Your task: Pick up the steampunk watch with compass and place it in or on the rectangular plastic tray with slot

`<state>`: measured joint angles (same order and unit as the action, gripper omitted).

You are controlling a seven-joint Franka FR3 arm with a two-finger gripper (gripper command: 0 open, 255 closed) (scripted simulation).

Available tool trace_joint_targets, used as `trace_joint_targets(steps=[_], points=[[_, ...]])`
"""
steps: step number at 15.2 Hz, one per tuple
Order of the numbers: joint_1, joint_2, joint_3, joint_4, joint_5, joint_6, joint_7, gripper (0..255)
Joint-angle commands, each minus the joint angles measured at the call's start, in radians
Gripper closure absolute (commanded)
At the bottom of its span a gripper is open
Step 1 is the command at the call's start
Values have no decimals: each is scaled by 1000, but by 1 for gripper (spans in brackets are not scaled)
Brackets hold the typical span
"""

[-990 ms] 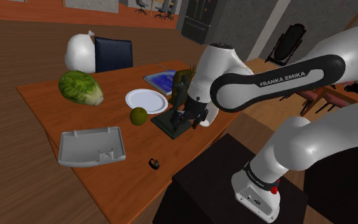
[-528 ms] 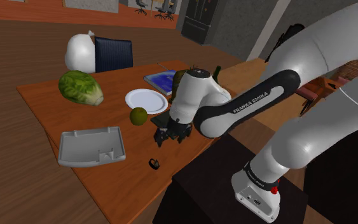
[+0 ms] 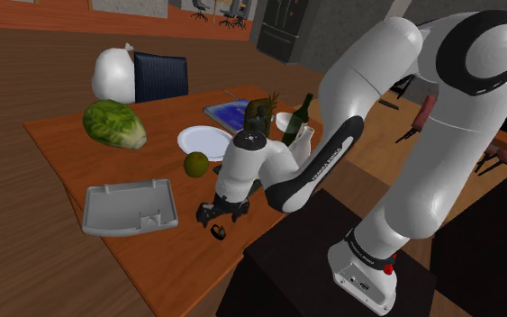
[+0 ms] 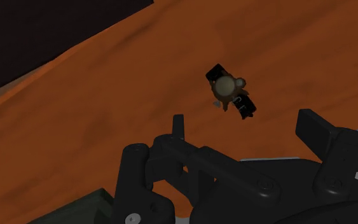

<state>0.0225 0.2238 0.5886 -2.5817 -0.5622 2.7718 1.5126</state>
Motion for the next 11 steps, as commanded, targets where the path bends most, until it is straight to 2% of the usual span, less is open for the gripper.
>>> trace_joint_targets(steps=[1,6,11], points=[[37,43,-46,19,-80,14,66,0],[113,138,-153,58,-226,56,177,0],[115,138,-154,58,-225,56,177,0]])
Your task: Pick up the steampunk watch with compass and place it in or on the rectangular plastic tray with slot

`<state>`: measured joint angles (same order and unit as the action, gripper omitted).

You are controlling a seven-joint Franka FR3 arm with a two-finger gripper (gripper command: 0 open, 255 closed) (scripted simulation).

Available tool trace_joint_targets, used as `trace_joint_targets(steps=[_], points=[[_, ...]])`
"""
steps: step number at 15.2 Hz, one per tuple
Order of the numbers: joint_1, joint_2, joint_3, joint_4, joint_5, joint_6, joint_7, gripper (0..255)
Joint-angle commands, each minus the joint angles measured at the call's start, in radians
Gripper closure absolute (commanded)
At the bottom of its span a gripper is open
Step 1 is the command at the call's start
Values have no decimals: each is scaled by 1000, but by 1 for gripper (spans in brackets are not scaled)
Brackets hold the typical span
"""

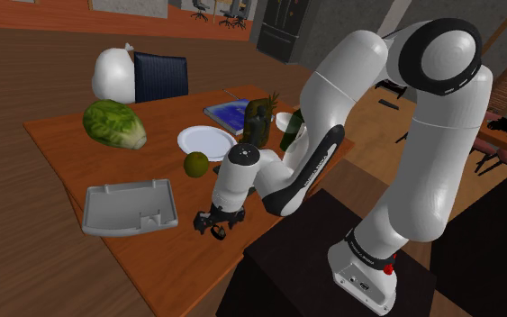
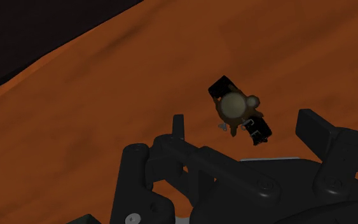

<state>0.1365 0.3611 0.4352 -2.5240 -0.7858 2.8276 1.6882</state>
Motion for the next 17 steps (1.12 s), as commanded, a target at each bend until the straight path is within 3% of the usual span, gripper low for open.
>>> trace_joint_targets(steps=[1,3,4,13,17], points=[[1,1,-1,0,-1,1,1,0],[0,0,-1,0,-1,0,1,0],[0,0,-1,0,-1,0,1,255],[0,0,-1,0,-1,0,1,255],[-58,-65,75,-26,101,-31,-81,255]])
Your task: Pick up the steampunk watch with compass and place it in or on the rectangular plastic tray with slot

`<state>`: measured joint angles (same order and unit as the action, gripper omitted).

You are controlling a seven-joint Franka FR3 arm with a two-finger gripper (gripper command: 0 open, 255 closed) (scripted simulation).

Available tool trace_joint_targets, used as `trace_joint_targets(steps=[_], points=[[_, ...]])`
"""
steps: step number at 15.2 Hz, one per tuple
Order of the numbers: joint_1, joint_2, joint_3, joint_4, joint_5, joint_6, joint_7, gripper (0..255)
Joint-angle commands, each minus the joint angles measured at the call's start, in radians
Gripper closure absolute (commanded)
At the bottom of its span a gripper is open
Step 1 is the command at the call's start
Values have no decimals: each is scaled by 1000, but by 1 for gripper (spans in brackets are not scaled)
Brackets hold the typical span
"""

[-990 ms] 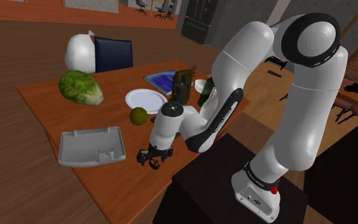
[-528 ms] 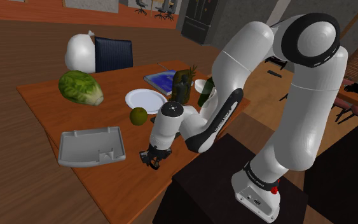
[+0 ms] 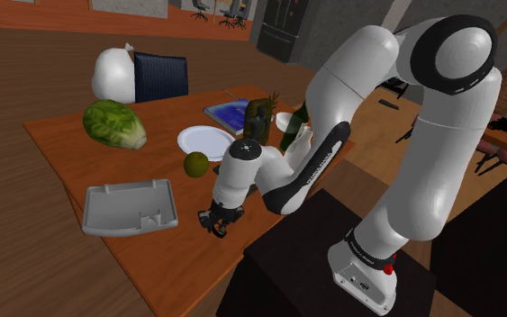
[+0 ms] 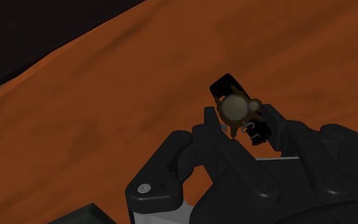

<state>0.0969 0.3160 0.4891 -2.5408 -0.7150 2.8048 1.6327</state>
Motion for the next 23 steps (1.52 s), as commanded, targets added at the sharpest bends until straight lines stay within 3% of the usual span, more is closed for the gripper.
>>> trace_joint_targets(steps=[1,12,18,23], points=[[-33,-36,41,-15,58,-16,-47,255],[-156,-238,228,-56,416,-113,-318,255],[-157,-354,259,-56,609,-188,-462,255],[-132,-440,246,-45,722,-262,-548,255]])
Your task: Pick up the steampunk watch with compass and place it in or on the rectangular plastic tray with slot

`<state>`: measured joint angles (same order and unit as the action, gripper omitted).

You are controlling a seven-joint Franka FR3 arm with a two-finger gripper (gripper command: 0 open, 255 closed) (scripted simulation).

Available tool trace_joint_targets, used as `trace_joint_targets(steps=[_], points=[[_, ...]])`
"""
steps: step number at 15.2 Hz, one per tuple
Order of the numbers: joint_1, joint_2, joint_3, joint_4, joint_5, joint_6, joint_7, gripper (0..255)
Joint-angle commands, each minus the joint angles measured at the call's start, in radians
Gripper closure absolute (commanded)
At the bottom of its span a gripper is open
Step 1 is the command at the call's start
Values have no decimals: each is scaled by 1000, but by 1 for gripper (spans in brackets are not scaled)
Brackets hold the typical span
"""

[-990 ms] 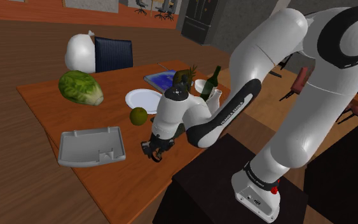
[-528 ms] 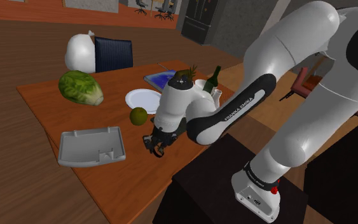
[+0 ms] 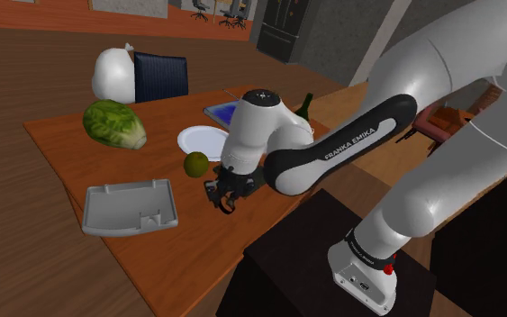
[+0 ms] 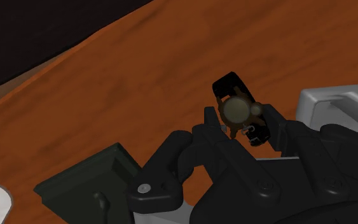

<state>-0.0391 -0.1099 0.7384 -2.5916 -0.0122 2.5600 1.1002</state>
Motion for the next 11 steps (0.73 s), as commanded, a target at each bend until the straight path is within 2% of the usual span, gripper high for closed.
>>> trace_joint_targets(steps=[1,6,9,11], points=[[10,-30,-8,9,36,-33,-29,255],[32,-91,-29,27,93,-100,-74,255],[-21,52,12,154,-50,-115,29,255],[-30,151,20,244,-151,-139,100,255]])
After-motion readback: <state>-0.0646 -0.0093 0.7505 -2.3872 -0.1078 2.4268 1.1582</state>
